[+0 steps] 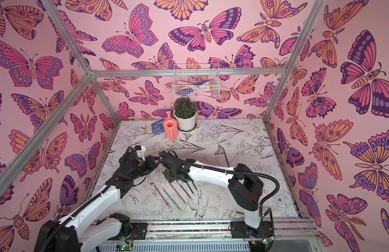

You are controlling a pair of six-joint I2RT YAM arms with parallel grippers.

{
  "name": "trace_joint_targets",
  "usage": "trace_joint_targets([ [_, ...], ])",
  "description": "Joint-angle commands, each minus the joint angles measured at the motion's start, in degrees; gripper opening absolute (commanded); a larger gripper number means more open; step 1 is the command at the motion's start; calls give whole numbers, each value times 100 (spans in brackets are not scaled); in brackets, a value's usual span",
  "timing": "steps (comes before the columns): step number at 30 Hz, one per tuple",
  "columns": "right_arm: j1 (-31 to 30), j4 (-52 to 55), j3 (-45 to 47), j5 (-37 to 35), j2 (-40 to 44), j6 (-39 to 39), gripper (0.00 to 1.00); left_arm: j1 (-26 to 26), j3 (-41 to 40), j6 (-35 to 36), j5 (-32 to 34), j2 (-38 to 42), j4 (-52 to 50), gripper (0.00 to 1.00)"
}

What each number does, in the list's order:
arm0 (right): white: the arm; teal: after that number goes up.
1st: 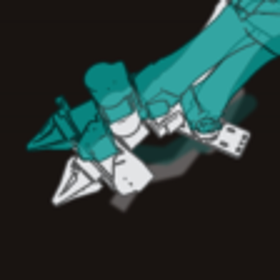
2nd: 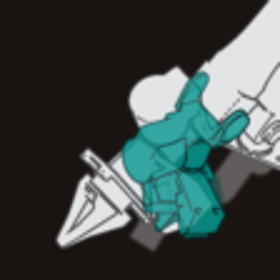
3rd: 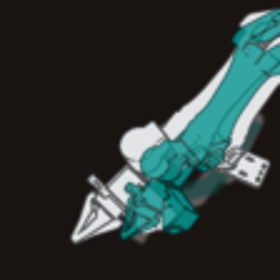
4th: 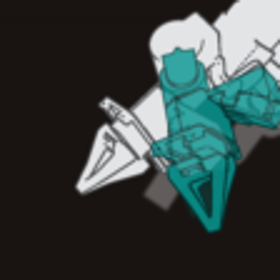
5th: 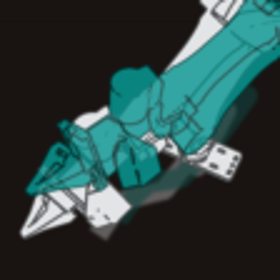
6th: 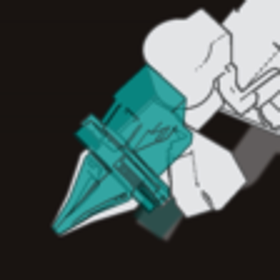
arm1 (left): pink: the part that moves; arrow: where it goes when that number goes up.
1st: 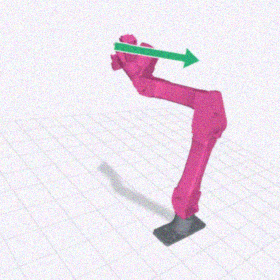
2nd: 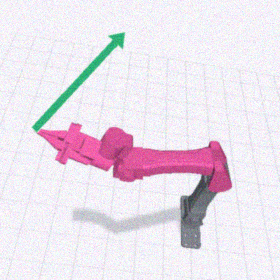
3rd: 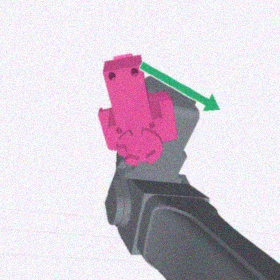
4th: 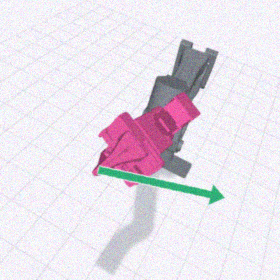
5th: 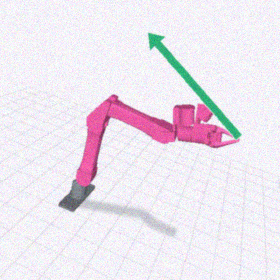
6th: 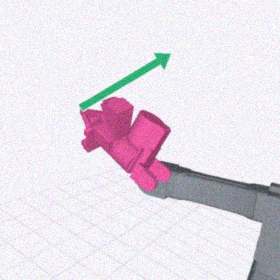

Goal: Remove the protective cover of the pencils
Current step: Remove the protective sleeve from the pencil.

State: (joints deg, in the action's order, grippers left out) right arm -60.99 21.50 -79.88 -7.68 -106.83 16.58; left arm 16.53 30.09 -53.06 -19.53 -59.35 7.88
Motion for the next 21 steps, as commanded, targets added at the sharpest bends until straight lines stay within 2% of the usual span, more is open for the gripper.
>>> trace_joint_targets([
  [1, 13, 120, -50, 151, 140, -58, 12, 12, 52, -20, -6, 9, -6, 12],
  [9, -25, -219, 632, 617, 630, -152, 0, -69, 52, -3, 84, -58, -32, 11],
  [21, -128, -617, 1724, 1160, 1308, -314, 0, -359, 15, 103, 188, -51, -102, 10],
])
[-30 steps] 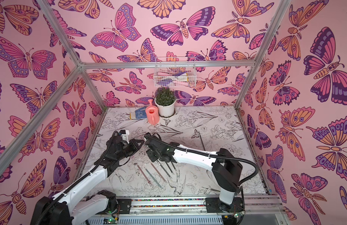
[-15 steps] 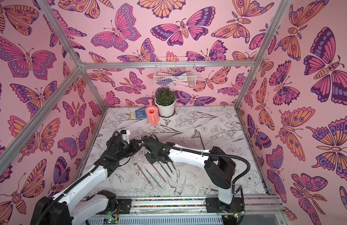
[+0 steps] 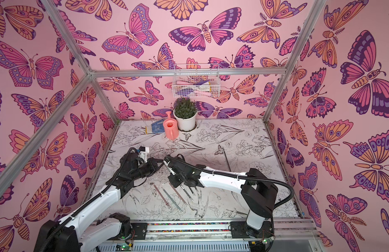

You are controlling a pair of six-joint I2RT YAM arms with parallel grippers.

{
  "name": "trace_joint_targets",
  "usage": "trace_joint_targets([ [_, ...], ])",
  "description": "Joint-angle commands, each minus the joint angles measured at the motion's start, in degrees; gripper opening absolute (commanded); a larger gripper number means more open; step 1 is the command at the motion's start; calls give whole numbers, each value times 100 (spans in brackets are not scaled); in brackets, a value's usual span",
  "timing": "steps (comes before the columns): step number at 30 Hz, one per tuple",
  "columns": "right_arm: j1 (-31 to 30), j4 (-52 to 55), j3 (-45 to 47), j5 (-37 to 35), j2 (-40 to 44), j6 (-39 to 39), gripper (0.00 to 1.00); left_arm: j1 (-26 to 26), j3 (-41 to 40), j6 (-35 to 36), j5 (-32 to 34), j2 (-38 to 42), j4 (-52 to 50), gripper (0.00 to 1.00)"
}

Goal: Remove the protective cover of the pencils
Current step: Remove the protective sleeve from the pencil.

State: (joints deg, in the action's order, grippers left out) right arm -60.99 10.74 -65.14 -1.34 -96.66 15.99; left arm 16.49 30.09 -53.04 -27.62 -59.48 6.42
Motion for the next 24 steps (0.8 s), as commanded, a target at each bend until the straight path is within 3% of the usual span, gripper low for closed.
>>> trace_joint_targets([
  [1, -148, 402, 333, 553, 318, -246, 0, -367, 7, 109, 1023, -37, 44, 10],
  [14, -364, -13, 860, 877, 544, -17, 0, -761, -318, -190, 1550, 474, -290, 10],
  [24, -779, -159, 591, 1024, 308, 53, 0, -1119, -132, -673, 1582, 684, -736, 8],
])
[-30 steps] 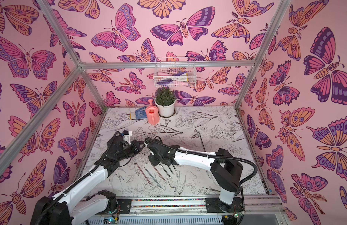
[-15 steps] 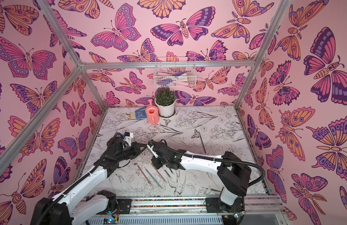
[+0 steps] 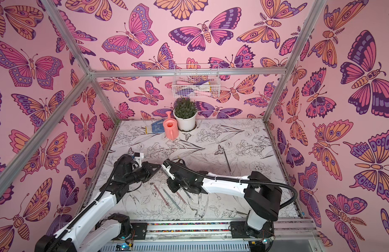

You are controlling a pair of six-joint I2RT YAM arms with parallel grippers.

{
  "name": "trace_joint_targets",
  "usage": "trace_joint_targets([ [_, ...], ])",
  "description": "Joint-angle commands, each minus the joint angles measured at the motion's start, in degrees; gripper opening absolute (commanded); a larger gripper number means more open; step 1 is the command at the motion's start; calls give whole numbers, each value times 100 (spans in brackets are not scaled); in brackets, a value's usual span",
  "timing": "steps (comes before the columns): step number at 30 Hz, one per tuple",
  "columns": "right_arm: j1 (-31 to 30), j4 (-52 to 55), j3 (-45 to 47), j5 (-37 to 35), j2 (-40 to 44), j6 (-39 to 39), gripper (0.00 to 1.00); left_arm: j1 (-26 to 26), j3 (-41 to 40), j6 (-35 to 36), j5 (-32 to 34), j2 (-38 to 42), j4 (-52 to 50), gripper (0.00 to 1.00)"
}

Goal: Remove the protective cover of the pencils
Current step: Remove the protective sleeve from the pencil, then place the pencil at the center of the board.

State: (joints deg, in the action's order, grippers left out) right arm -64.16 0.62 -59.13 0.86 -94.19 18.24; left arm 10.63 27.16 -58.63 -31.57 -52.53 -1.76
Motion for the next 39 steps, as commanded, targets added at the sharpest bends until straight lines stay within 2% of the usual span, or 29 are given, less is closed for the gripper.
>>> trace_joint_targets([
  [1, -465, 852, -27, 764, 44, -159, 0, -565, 264, -177, 1992, 23, -38, 8],
  [6, -462, 964, 17, 560, 199, -144, 0, -601, 756, -263, 2245, 173, -339, 9],
  [11, -464, 896, 252, 491, 670, -121, 0, -669, 599, -720, 2428, 66, -181, 8],
  [15, -435, 1104, 296, 141, 832, -133, 0, -670, 703, -633, 2340, -30, -110, 6],
  [17, -369, 1158, 410, -101, 992, -83, 0, -669, 648, -597, 2423, 19, -134, 7],
  [21, 46, 1124, 743, -286, 1289, 92, 0, -672, 485, -553, 2383, -70, 43, 8],
  [25, 775, 1126, 1190, -491, 1534, 381, 0, -636, 554, -513, 2054, -462, 176, 5],
  [31, 1613, 461, 2030, -305, 1704, 662, 0, -222, 758, -465, 2159, -961, 267, 4],
  [39, 1944, 22, 2379, -236, 1272, 737, 0, 904, 1443, -454, 2710, -1975, 407, 5],
])
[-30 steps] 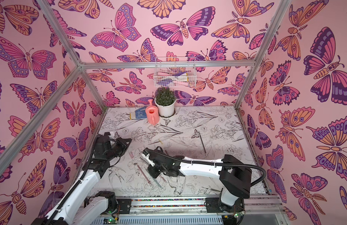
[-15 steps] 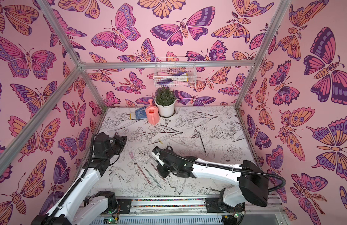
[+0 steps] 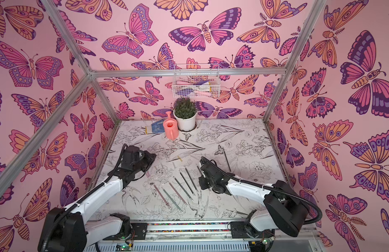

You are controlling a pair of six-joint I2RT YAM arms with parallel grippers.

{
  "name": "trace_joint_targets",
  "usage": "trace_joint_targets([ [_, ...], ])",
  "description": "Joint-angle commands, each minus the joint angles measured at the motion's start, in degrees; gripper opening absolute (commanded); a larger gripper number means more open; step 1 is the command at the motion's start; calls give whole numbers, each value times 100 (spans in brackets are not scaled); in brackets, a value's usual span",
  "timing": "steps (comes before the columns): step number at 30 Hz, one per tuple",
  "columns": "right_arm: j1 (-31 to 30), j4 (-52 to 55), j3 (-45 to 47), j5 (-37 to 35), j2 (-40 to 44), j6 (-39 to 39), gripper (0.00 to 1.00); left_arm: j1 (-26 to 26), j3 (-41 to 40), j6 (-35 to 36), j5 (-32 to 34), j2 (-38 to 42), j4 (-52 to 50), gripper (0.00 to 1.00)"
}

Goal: Remove the protective cover of the pencils
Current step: Place the pencil at the center of the board.

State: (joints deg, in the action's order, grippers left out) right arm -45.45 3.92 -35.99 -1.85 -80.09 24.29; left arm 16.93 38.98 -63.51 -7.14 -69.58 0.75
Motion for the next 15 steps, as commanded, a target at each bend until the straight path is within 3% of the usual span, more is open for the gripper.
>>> trace_joint_targets([
  [1, 101, -357, 100, 37, -191, 140, 0, 422, 404, 3, 298, -658, 174, 5],
  [9, 217, -620, 138, 166, -629, 119, 0, 1067, 1172, -34, 584, -1838, 192, 4],
  [15, 361, -759, 60, 292, -1044, 95, 0, 1188, 1620, -98, 474, -2588, 232, 5],
])
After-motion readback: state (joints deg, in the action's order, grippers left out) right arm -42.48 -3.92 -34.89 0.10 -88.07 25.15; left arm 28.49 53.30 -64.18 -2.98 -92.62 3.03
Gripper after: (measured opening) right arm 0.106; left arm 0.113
